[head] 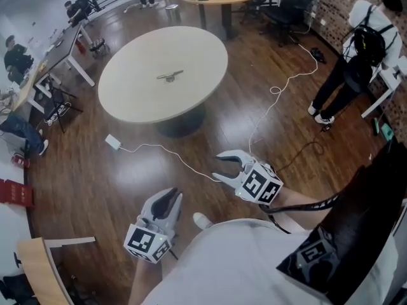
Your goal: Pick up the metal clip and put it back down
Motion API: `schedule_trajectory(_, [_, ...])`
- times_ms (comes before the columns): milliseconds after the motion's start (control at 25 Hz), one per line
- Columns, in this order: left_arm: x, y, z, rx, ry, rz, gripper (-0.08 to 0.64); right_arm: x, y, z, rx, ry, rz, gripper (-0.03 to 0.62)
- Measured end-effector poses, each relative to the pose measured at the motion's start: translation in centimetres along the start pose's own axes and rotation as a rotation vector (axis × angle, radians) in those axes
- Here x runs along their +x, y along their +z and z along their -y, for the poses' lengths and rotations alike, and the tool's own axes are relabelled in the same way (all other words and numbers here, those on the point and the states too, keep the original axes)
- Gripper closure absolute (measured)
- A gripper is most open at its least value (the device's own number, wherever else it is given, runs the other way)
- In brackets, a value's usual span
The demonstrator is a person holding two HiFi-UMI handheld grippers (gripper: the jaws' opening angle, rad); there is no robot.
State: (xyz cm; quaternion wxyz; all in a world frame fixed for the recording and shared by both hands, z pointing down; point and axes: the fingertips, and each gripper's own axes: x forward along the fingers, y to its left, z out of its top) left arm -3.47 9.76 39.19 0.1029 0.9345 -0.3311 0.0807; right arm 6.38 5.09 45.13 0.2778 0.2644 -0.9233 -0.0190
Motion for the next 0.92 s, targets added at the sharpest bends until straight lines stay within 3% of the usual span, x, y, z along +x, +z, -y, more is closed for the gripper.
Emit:
schedule_trajectory(480, [2.8, -1.9, 11.3, -0.027, 0.035, -0.001, 0.514, -12.2, -6.9, -2.1, 0.039, -0.046, 0.035, 0.436])
schedule_trajectory(920, [3.3, -3.0, 17.7, 0.031, 0.036, -0.033, 0.514, -17.5, -10.7, -3.5, 0.089, -0.09, 0.039, 0.442])
